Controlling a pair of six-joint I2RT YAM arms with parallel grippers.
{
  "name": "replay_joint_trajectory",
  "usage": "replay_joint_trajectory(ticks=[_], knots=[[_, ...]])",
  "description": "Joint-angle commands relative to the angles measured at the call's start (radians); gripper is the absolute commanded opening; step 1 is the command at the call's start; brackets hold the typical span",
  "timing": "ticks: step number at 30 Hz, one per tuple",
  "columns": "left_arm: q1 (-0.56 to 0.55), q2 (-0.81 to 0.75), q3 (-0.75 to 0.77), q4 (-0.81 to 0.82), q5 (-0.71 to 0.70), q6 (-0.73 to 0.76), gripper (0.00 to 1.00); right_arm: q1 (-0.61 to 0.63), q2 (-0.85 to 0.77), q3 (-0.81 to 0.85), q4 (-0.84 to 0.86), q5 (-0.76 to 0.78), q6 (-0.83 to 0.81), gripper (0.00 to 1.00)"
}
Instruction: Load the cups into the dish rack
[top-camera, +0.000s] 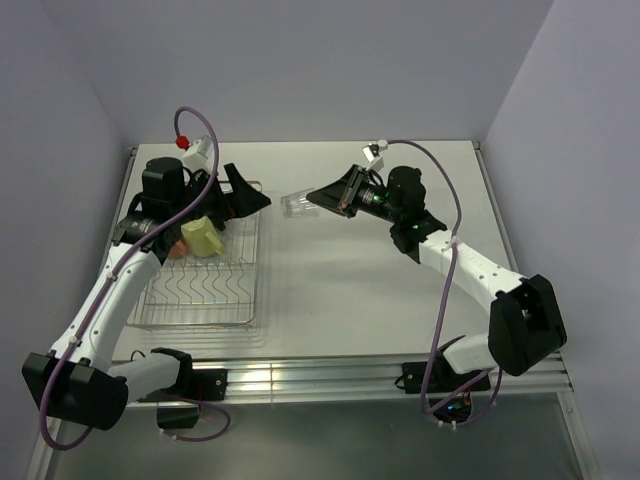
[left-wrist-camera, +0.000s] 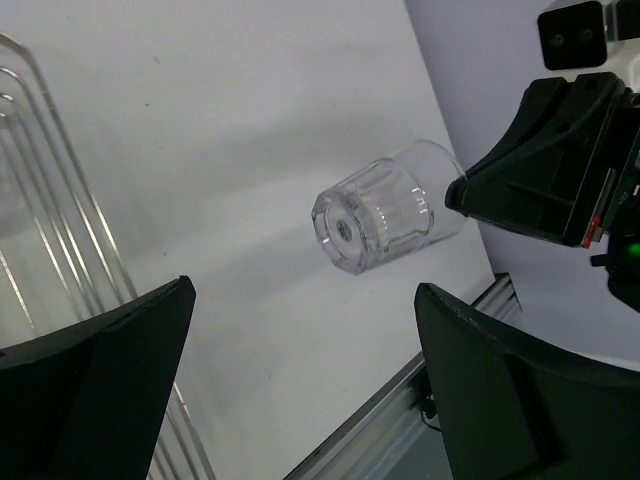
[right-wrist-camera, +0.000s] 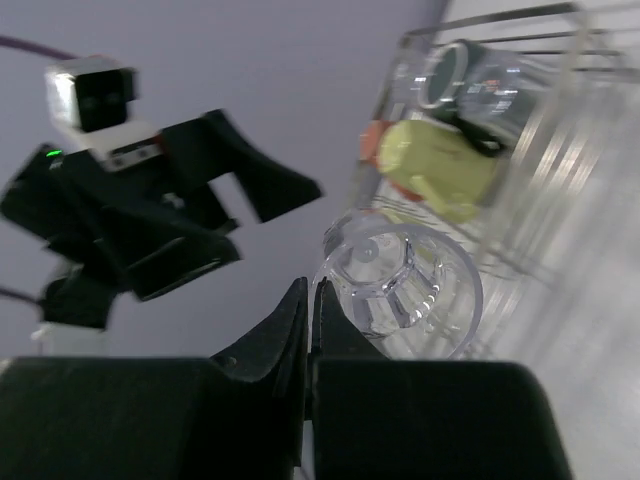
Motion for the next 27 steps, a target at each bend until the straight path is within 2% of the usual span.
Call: replay_joint_trajectory(ticks=[1, 12, 19, 27], knots=[[-0.003, -0.024, -0.014, 0.128, 0.093, -0.044, 0.99, 0.023, -0.001, -0.013, 0.332, -0.069, 0.202, 0.00], [-0.003, -0.042, -0.063, 0.251, 0.170, -0.111, 0.99, 0.077, 0.103, -0.028, 0.629, -0.083, 0.388, 0.00], [-0.005, -0.061, -0.082, 0.314, 0.211, -0.160, 0.99, 0.093, 0.132, -0.020, 0.705, -0.087, 0.450, 0.00], [-0.005, -0.065, -0.095, 0.347, 0.228, -0.186, 0.94, 0.121, 0.184, -0.005, 0.800, -0.099, 0.513, 0.00]])
